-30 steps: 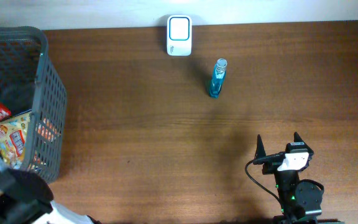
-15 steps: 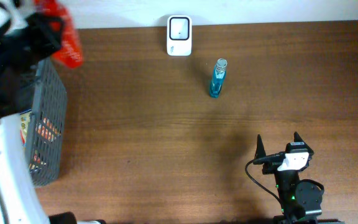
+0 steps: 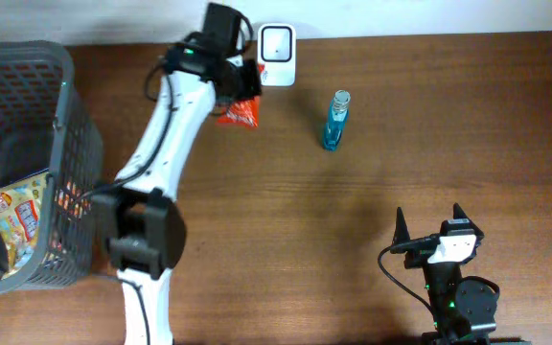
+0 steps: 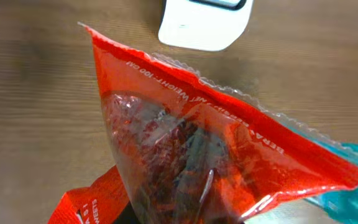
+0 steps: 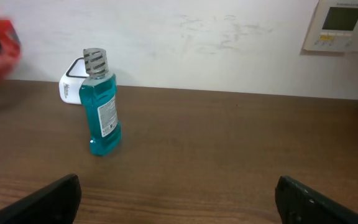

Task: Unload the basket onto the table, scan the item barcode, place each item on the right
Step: 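Carry the red bag to the scanner and drop it beside the bottle, then reach into the basket with the left gripper and grasp the yellow snack bag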

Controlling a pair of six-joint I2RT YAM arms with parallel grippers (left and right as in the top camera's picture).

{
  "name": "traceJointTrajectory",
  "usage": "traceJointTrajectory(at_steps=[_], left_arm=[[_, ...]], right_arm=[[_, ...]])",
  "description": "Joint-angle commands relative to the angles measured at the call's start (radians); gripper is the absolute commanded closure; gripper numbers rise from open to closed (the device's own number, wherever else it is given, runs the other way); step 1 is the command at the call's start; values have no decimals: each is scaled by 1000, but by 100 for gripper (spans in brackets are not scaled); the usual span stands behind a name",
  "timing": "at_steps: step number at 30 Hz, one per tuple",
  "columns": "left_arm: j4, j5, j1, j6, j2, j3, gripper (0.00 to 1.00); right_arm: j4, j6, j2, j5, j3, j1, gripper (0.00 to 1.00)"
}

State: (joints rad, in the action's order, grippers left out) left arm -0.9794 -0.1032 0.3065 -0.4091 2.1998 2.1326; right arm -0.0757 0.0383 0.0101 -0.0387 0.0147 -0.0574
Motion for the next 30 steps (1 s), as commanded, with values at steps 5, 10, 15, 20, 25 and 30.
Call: traceJointTrajectory(at_steps=[5, 10, 15, 20, 25, 30], left_arm=[[89, 22, 71, -2, 150, 11, 78], [94, 21, 108, -2, 153, 11, 56], [96, 22, 123, -1, 152, 16, 52], [-49, 22, 89, 64, 145, 204, 50], [-405, 126, 10, 70, 144, 550, 49], [-700, 126, -124, 70, 137, 889, 42]], right_arm=[[-3, 6, -6, 2, -9, 6, 2], [-3, 6, -6, 2, -9, 6, 2], [-3, 6, -6, 2, -9, 6, 2], [-3, 6, -6, 2, -9, 6, 2], [-3, 6, -6, 2, -9, 6, 2], [-3, 6, -6, 2, -9, 6, 2]])
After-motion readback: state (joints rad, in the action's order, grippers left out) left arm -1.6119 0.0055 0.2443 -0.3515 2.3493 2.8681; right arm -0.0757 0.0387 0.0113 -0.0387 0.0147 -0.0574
